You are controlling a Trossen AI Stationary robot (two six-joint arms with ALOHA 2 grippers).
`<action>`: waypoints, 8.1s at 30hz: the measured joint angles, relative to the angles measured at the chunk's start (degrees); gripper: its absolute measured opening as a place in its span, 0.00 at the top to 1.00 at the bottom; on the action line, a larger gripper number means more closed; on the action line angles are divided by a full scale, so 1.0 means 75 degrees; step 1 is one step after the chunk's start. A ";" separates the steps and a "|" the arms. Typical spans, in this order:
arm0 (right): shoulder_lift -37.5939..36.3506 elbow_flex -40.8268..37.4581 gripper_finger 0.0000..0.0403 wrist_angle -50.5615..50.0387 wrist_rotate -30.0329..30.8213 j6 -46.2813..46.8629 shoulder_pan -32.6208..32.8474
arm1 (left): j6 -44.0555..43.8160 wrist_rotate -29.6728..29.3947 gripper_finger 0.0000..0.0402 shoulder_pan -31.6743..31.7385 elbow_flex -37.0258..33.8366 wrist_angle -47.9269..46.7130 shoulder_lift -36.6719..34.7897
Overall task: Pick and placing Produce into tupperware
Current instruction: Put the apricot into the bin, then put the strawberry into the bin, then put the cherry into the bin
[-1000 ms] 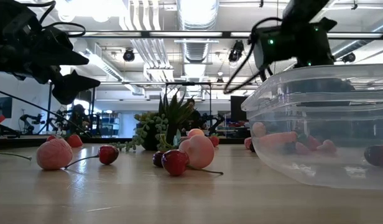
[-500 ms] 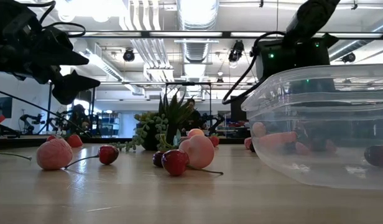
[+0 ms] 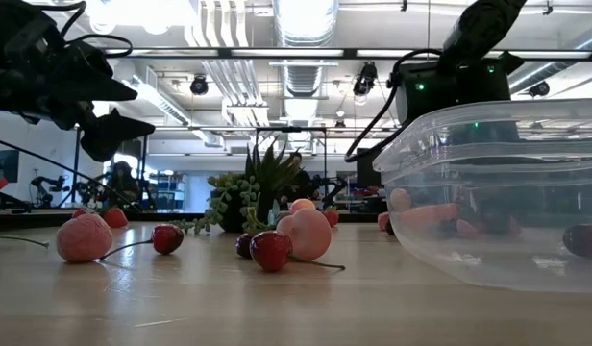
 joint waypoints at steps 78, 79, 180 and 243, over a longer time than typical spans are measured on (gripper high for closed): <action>0.0392 0.2643 0.42 -0.3463 0.1202 -0.1211 -0.0667 | -0.0002 0.0001 0.31 -0.0001 0.0000 0.0003 -0.0003; 0.0406 0.2484 0.42 -0.3338 0.1149 -0.1292 -0.0737 | -0.0001 0.0001 0.31 0.0000 0.0000 0.0001 -0.0003; 0.1954 0.5064 0.41 -0.2455 -0.1225 0.3895 0.4092 | 0.0000 0.0002 0.31 0.0001 0.0000 0.0006 0.0006; 0.0995 0.1279 0.45 -0.0813 -0.0360 0.0472 -0.4607 | -0.0002 -0.0001 0.31 0.0001 0.0000 0.0000 0.0000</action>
